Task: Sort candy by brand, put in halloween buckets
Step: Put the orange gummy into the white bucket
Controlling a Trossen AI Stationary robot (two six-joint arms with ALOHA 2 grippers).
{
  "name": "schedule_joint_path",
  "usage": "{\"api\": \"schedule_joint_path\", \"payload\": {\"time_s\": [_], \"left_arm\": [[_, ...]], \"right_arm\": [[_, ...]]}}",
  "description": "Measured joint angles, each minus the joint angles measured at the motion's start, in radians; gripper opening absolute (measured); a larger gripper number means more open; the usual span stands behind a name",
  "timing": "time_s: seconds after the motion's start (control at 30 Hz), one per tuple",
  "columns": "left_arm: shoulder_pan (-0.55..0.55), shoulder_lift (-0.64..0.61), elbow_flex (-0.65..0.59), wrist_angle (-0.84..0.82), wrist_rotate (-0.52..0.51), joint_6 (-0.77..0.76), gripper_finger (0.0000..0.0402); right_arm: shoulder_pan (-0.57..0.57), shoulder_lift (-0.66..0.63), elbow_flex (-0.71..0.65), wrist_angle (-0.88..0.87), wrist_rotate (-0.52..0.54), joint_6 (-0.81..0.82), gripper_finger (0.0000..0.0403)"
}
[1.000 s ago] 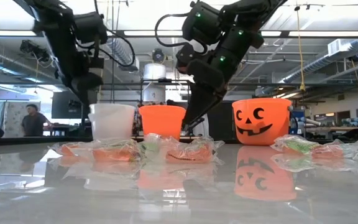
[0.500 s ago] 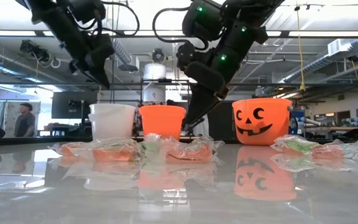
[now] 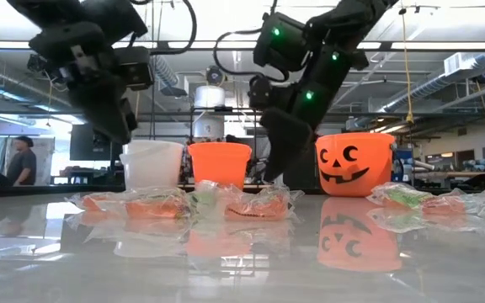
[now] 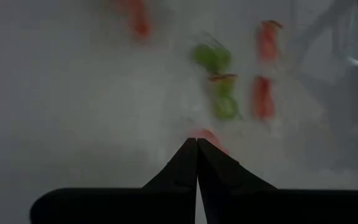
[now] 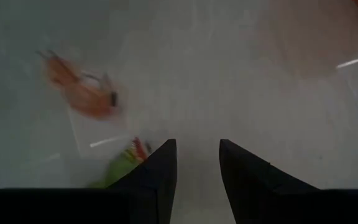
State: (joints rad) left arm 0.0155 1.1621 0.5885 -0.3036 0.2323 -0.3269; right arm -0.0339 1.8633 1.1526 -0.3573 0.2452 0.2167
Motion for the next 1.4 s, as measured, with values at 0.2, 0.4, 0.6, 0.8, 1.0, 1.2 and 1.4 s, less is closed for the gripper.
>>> {"api": "schedule_joint_path", "payload": {"time_s": [0.2, 0.4, 0.6, 0.8, 1.0, 1.2, 1.4], "left_arm": [[-0.143, 0.089, -0.005, 0.092, -0.087, -0.045, 0.0020], [-0.197, 0.218, -0.005, 0.212, -0.095, -0.049, 0.0066], [-0.195, 0.311, -0.004, 0.257, -0.104, -0.069, 0.0154], [-0.193, 0.358, 0.002, 0.237, -0.167, -0.068, 0.0174], [-0.192, 0.351, 0.000, 0.207, -0.262, -0.043, 0.0082], [-0.148, 0.302, 0.021, 0.158, -0.246, -0.018, 0.0016], [0.001, 0.123, 0.078, -0.046, -0.331, 0.069, 0.0033]], "right_arm": [[-0.032, 0.000, -0.033, 0.050, -0.003, 0.001, 0.0132], [-0.042, 0.000, -0.033, 0.077, -0.003, -0.008, 0.0132], [-0.041, 0.000, -0.033, 0.085, -0.003, -0.025, 0.0132], [-0.042, 0.000, -0.033, 0.091, -0.003, -0.036, 0.0132], [-0.042, 0.000, -0.033, 0.095, -0.003, -0.036, 0.0132], [-0.041, 0.000, -0.033, 0.095, -0.003, -0.036, 0.0132], [-0.041, 0.000, -0.033, 0.108, -0.009, -0.028, 0.0132]]}}
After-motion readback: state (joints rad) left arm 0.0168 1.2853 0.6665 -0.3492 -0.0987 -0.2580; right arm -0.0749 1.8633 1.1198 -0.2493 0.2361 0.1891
